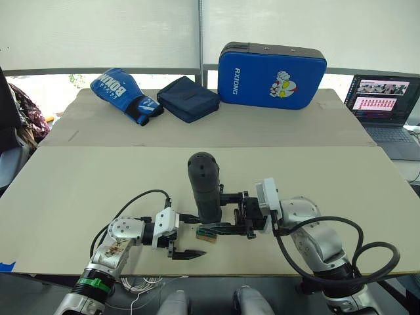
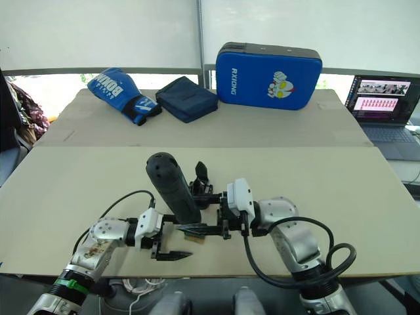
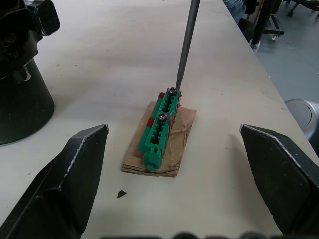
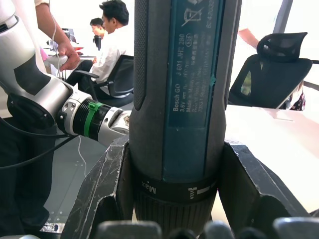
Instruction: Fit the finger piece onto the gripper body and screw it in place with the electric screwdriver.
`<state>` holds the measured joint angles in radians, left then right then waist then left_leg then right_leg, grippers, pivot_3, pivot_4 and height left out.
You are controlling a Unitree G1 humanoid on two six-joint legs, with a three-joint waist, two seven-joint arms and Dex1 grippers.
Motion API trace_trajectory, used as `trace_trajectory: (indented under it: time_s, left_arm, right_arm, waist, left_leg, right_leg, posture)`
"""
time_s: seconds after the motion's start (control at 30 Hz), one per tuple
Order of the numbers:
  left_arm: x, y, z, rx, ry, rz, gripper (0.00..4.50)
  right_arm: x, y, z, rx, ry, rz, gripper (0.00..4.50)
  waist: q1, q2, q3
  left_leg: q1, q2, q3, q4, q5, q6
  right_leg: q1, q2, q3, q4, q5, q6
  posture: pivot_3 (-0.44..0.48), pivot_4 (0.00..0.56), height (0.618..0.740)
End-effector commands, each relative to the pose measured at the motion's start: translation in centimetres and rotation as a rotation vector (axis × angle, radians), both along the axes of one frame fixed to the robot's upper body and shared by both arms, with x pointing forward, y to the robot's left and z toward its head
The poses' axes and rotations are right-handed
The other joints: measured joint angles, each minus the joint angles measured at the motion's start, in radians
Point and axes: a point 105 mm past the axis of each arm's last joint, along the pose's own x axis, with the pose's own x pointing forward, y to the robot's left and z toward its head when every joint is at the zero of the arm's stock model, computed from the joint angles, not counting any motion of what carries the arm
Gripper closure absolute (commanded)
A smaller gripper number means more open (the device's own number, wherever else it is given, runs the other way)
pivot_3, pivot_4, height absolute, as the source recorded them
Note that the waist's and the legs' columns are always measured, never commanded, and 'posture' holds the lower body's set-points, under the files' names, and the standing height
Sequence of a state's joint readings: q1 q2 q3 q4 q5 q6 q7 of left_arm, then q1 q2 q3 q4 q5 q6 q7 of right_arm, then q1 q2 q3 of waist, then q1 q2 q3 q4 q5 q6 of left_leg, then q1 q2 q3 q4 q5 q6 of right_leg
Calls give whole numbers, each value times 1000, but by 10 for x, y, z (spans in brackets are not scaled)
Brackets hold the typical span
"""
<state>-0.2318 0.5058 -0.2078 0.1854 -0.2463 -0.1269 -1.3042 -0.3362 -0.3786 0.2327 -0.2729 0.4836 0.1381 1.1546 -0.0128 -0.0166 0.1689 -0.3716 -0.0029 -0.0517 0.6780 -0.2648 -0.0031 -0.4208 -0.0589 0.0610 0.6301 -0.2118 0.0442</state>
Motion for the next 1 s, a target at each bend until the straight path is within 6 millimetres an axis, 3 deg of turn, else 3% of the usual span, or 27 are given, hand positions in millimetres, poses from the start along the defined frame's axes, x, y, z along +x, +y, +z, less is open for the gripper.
trace_trajectory:
  time_s: [0.03, 1.0]
  left_arm:
    - [-6, -3, -11, 18, 48, -7, 0]
    - [-7, -5, -9, 16, 57, -13, 0]
  right_arm:
    - [-8, 0, 17, 51, -64, 29, 2563]
    - [-5, -3, 14, 35, -58, 6, 2563]
  waist:
    - [0, 0, 0]
    - [0, 0, 0]
  left_leg:
    - [0, 0, 0, 0, 0, 0]
    - [0, 0, 0, 0, 0, 0]
  right_leg:
    - [0, 0, 0, 0, 0, 0]
    - [0, 0, 0, 0, 0, 0]
  posture:
    - [0, 150, 740]
    - [0, 150, 740]
